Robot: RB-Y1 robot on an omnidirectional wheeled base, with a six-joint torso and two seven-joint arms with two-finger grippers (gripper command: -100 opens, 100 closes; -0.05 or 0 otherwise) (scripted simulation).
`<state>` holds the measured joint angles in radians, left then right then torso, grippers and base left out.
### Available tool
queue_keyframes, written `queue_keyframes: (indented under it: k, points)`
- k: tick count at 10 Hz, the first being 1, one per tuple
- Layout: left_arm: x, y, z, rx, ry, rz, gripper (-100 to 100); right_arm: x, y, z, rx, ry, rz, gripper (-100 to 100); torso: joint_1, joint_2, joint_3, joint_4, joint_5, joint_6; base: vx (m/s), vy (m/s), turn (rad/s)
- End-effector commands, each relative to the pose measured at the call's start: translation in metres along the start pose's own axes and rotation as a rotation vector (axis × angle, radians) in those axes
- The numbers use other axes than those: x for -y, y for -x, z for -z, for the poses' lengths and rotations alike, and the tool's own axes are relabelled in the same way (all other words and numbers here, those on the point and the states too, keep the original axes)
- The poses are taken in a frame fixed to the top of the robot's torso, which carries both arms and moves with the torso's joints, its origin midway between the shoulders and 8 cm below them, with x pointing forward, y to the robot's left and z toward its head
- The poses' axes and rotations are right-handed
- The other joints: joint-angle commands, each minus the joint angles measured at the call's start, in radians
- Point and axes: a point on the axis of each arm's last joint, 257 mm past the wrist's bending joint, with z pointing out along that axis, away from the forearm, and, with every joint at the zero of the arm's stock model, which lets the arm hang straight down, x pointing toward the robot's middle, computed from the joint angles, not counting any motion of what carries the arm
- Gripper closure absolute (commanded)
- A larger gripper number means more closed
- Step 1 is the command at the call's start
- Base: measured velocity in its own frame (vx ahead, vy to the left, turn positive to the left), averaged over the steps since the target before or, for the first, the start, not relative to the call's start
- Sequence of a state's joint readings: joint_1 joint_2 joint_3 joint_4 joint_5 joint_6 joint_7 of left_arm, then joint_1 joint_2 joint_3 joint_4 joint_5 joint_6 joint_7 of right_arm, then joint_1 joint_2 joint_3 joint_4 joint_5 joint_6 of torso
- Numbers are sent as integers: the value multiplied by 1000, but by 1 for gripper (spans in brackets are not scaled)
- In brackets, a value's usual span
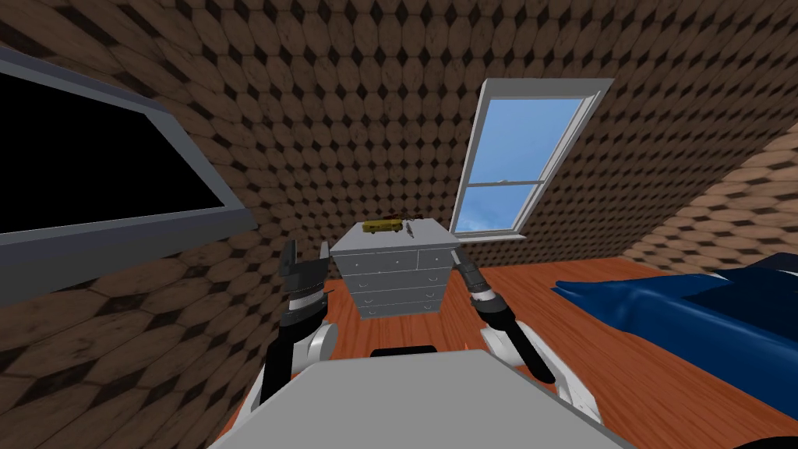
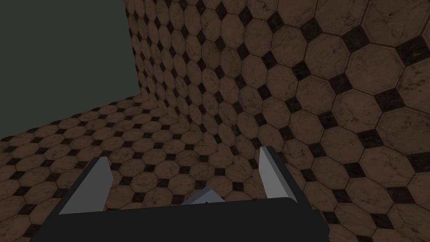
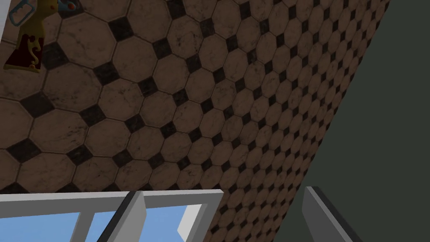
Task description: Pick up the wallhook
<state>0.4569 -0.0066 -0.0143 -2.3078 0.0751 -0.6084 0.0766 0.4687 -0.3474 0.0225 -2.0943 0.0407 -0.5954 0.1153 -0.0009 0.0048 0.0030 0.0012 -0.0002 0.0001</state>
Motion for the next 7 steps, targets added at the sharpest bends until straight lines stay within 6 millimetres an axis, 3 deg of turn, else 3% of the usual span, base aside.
queue_keyframes:
  k: [1,7]
  points:
    - [0,0,0,0,0,0,0,4,-12,5,-64,15,52,-100,0,0,0,0,0,0,-76,-6,88]
    - [0,0,0,0,0,0,0,20,-43,24,-269,59,211,-100,0,-1,-1,0,0,0,-70,-1,74]
